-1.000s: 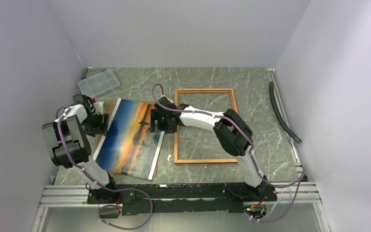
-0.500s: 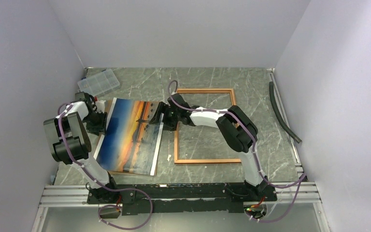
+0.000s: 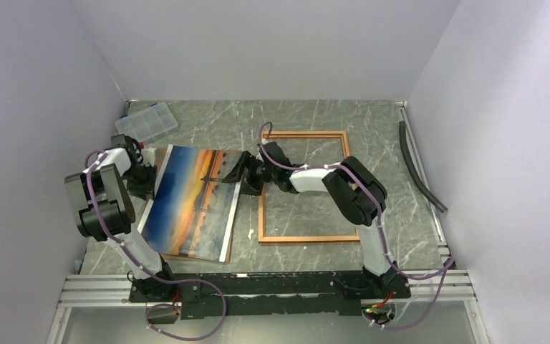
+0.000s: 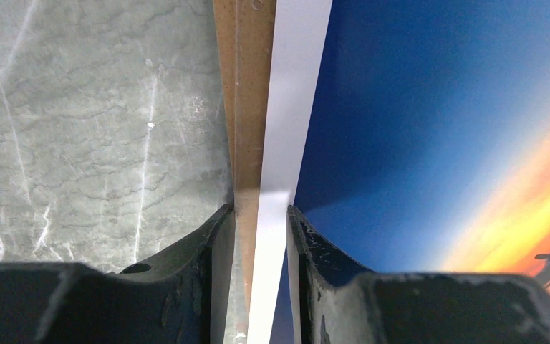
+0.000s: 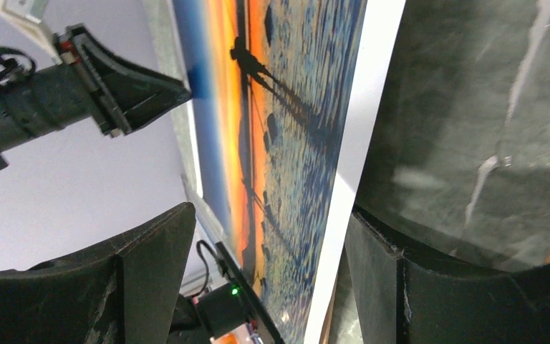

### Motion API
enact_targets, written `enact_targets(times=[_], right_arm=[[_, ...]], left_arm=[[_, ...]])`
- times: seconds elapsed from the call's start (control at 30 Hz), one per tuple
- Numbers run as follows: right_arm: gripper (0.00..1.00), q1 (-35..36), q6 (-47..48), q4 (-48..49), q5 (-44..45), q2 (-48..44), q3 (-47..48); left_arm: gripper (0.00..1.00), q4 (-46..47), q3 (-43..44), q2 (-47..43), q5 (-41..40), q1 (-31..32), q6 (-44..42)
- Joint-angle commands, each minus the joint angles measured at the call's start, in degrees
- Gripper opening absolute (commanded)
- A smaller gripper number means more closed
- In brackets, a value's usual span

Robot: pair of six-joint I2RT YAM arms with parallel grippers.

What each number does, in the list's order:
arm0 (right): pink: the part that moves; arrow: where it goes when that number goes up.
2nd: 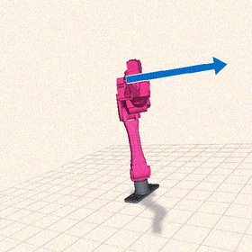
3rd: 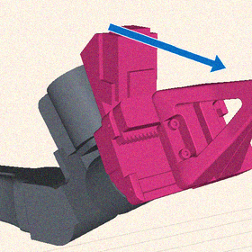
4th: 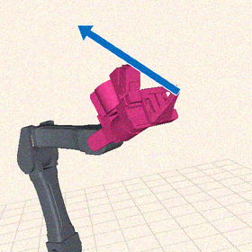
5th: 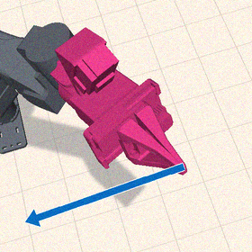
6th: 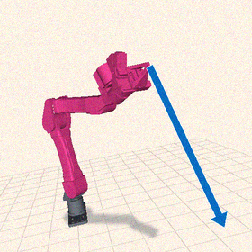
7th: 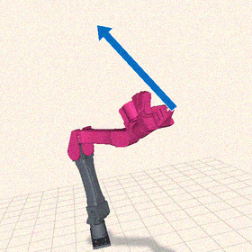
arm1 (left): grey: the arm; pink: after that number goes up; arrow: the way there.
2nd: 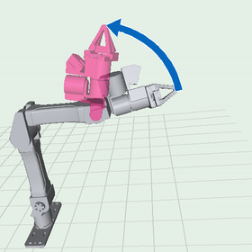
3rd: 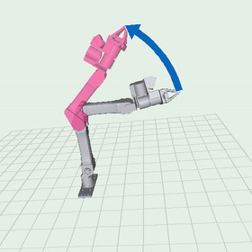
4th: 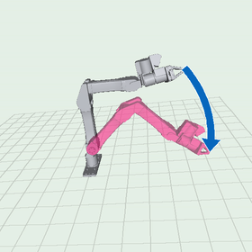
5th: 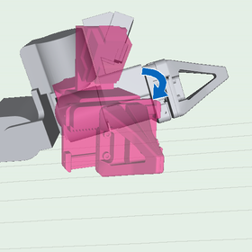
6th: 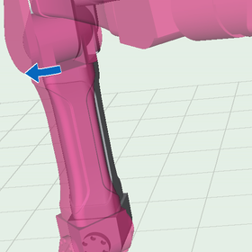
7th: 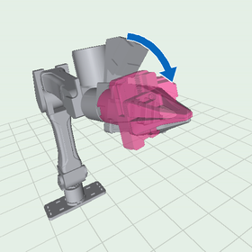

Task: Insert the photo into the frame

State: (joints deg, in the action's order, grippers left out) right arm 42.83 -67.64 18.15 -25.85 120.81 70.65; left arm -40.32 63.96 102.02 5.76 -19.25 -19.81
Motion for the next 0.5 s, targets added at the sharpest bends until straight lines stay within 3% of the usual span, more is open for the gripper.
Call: enact_targets(times=[0.0,0.23,0.47], right_arm=[[0.78,1.84,-4.32,17.92,-8.58,-7.62,0.19],[0.78,1.64,-4.53,20.42,-10.69,-9.04,-0.31],[0.78,2.12,5.29,2.54,-7.03,-9.75,2.94]], left_arm=[[0.34,2.99,-2.20,4.43,2.87,1.29,-0.66],[0.34,2.09,-1.22,4.12,2.87,1.34,-0.67],[0.34,2.26,-1.43,3.42,2.00,1.54,-0.86]])
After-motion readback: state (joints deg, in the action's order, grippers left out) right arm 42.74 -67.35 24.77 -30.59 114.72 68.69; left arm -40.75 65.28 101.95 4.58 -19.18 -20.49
